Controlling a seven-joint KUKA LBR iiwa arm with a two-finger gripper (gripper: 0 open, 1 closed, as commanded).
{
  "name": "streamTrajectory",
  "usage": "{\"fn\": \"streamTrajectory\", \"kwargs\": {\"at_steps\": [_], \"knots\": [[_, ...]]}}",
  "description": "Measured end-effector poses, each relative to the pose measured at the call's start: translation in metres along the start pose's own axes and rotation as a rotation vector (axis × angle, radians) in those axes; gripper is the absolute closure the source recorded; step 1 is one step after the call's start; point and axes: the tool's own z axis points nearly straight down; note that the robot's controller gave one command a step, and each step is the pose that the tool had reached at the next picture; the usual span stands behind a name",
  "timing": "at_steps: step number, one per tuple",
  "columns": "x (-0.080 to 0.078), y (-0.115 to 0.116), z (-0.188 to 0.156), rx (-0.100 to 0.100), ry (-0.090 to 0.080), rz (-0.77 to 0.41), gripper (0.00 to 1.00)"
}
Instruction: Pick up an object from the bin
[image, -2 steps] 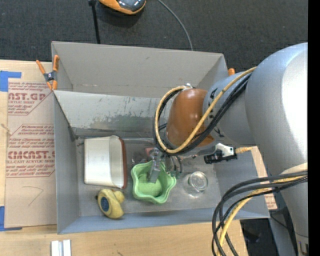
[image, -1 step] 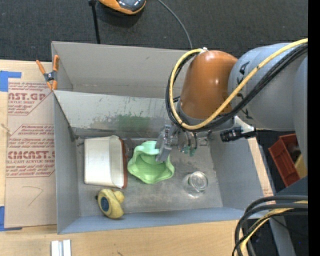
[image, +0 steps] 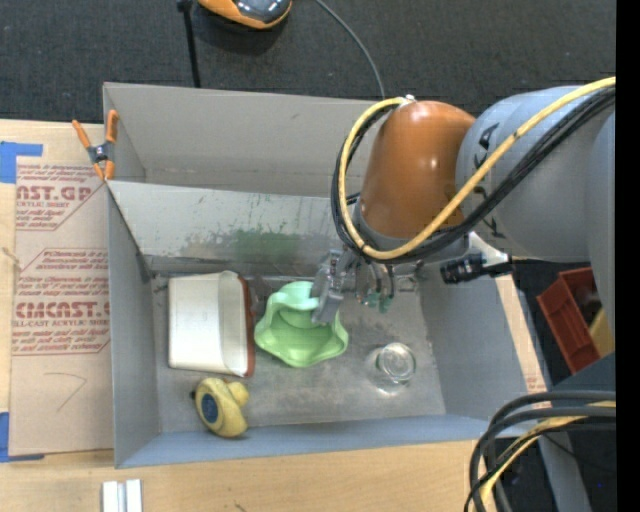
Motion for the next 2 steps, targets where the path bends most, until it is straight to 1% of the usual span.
{"fn": "streamTrajectory", "kwargs": {"at_steps": [1,2], "knots": [[0.002,-0.001,-0.045,0.001,0.006,-0.005,1.00],[0.003,0.000,-0.069,0.001,0.002,0.002,1.00]]}}
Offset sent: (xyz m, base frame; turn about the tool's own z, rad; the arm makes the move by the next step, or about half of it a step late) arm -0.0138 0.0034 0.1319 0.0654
